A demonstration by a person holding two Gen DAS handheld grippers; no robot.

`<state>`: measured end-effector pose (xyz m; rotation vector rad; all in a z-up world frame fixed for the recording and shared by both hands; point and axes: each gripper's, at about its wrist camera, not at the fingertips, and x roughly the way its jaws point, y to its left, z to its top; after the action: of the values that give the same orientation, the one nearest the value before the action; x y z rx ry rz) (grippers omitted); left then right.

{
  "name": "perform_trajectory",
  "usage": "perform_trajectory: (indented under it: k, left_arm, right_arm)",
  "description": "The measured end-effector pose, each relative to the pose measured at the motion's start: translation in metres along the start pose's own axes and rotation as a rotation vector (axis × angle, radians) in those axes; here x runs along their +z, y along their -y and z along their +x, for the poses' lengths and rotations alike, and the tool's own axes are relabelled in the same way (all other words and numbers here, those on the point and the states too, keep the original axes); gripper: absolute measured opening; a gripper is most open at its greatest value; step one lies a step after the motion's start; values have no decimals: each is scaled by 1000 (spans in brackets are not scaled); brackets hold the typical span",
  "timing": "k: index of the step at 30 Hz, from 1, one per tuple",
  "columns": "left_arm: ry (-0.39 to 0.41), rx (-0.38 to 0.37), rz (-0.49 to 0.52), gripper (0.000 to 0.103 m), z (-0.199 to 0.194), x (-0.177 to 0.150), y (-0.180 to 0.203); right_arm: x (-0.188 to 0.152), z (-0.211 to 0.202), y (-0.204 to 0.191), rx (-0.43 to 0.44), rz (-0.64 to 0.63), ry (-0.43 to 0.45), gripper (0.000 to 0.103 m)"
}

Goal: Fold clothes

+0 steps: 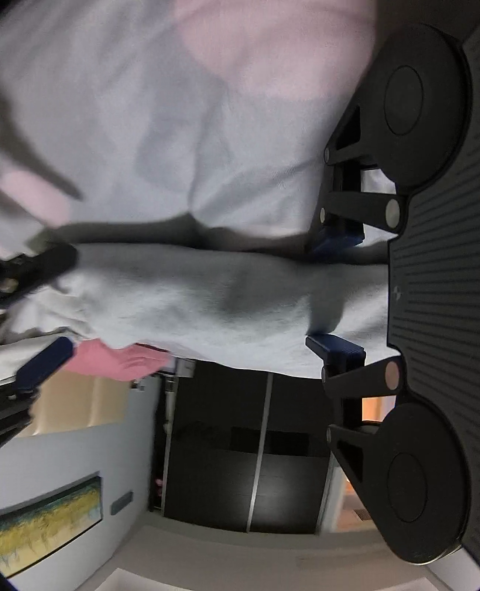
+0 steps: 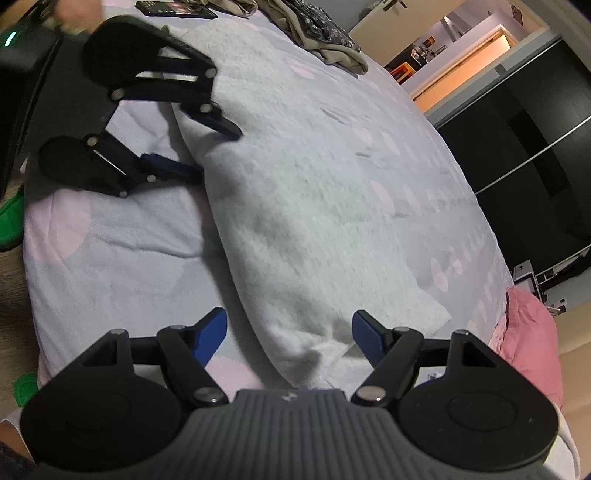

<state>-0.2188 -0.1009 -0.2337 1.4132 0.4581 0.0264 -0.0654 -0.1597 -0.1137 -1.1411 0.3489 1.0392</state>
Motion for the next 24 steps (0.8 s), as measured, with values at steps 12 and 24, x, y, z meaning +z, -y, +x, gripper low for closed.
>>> perform_trajectory:
  k: [12, 24]
  left_arm:
    - [23, -65, -126, 25, 58, -8, -55]
    - [88, -121, -451, 16, 15, -23, -183]
  right_arm:
    - [-4, -4, 5, -11, 17, -7, 77]
    - [-20, -22, 33, -79, 103, -2, 77]
